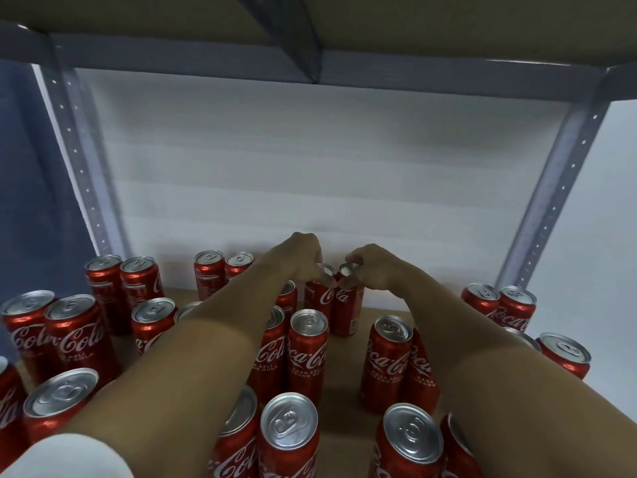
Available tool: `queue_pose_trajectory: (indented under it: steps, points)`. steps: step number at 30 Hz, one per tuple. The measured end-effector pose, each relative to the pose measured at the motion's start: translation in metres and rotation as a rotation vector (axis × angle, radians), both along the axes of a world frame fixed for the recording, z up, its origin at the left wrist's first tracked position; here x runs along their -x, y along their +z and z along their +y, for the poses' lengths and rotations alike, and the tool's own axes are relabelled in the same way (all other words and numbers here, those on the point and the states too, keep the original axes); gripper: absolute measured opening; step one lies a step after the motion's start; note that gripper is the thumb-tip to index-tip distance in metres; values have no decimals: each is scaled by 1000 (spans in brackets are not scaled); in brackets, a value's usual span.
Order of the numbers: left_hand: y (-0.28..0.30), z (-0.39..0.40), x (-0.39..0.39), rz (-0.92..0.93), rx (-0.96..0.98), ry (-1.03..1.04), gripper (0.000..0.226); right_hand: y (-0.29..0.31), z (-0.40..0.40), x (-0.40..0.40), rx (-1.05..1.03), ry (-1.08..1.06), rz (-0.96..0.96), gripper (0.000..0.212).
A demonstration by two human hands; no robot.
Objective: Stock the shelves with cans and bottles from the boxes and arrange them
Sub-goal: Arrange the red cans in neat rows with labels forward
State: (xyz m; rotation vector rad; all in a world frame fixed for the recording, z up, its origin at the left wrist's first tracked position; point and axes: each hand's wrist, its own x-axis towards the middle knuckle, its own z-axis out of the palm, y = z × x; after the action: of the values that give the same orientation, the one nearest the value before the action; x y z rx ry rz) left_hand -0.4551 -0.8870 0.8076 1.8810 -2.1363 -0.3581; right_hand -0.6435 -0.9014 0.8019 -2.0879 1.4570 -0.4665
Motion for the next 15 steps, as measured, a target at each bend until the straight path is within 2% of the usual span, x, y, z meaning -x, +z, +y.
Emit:
queue_pose_trajectory:
  steps: [4,8,11,13,15]
  points:
    - [4,4,-2,50,-26,-26,67,1,-4,3,46,-51,96,50]
    - [4,4,-12,114,-71,-45,74,3,-4,6,-49,1,23,33]
    - [4,4,-19,140,-107,-50,78,5,-1,6,-70,29,7,41]
    - [3,6,-19,137,-87,-40,80,5,-1,2,-58,3,14,57]
    - [2,8,-18,105,-34,-10,69,5,-2,-2,-16,-27,29,57]
